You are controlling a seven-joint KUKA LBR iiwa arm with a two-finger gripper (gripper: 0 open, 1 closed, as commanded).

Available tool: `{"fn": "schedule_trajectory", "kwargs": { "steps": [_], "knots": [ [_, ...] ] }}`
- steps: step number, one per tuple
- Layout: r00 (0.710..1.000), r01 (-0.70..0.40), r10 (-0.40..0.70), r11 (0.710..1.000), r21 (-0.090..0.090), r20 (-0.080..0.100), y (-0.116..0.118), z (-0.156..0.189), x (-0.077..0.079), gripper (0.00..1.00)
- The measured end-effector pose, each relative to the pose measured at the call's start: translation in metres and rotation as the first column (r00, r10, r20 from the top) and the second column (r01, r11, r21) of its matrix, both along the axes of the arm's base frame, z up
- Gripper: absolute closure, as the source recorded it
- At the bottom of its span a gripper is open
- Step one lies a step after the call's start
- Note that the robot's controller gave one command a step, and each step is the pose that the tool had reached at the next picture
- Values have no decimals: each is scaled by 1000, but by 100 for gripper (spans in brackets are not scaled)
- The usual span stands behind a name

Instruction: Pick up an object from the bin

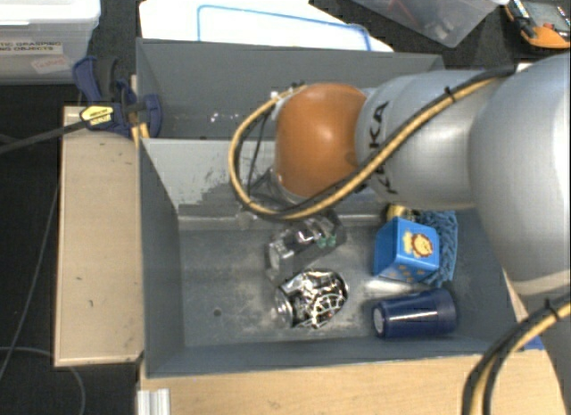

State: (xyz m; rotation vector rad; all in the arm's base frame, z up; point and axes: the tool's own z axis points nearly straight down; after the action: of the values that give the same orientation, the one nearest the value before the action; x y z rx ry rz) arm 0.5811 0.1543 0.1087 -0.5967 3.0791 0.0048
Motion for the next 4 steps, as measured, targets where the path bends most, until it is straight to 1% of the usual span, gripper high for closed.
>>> {"fn": "schedule_trajectory", "kwargs": {
  "steps": [1,2,3,4],
  "knots": [
    [966,-258,258,966,0,-2,-32,-8,10,0],
    [872,-489,489,872,-9,29,-36,-30,-37,0],
    [677,-734,735,678,-25,41,-65,-29,-60,100],
    [678,-734,734,679,-25,41,-65,-29,-60,100]
  ]
}}
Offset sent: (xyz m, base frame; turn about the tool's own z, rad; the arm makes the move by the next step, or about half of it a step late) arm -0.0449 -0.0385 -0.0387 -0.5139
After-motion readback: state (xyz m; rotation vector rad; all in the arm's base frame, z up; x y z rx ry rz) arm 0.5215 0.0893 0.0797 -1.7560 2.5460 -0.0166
